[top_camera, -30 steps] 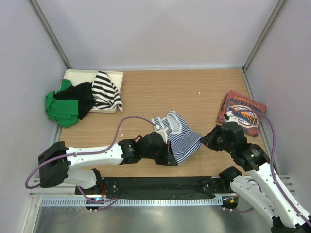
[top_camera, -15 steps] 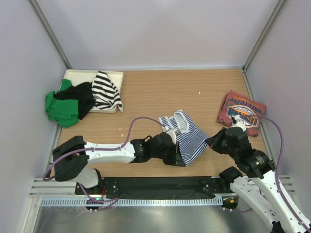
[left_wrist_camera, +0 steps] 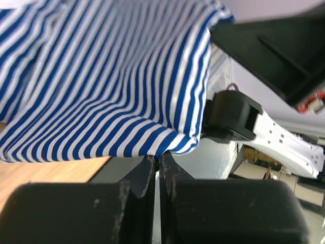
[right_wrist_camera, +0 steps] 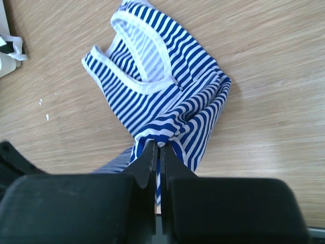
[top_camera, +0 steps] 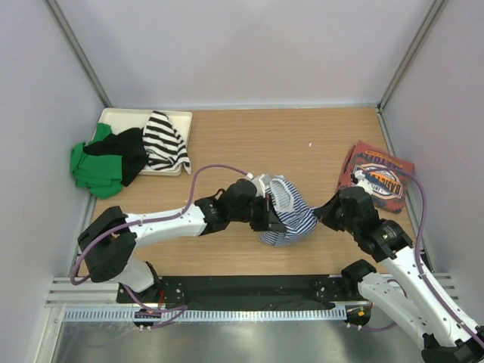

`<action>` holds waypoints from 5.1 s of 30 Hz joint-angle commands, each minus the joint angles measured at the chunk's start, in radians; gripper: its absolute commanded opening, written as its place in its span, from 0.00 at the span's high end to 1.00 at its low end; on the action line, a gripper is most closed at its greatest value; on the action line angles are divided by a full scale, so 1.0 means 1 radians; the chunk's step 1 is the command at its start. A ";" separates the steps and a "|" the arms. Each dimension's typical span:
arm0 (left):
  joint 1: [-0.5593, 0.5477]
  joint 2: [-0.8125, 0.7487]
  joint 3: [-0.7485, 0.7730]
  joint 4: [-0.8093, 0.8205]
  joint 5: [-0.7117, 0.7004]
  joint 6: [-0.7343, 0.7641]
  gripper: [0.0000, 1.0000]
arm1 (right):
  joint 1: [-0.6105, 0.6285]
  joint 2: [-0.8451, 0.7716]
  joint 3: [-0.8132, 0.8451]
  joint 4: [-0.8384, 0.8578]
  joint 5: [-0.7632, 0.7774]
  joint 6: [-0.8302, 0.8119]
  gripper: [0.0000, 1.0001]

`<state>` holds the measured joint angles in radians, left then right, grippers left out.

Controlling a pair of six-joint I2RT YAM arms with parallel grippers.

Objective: Fold and stack the tank tops

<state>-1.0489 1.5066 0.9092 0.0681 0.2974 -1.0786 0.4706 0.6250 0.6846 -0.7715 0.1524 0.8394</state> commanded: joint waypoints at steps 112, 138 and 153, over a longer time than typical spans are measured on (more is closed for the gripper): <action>0.129 -0.391 -0.170 -0.355 -0.441 0.194 0.00 | 0.005 0.064 -0.234 0.264 -0.031 -0.051 0.17; -0.118 -0.123 -0.282 -0.073 -0.558 -0.018 0.31 | 0.003 0.389 -0.249 0.396 0.064 -0.063 0.46; -0.118 -0.161 -0.293 -0.103 -0.572 -0.003 0.46 | 0.029 0.323 -0.376 0.469 -0.122 -0.013 0.87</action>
<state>-1.1629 1.3769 0.5926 -0.0502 -0.2344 -1.0920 0.4839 0.9928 0.3454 -0.2829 0.0772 0.7990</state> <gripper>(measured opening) 0.549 0.134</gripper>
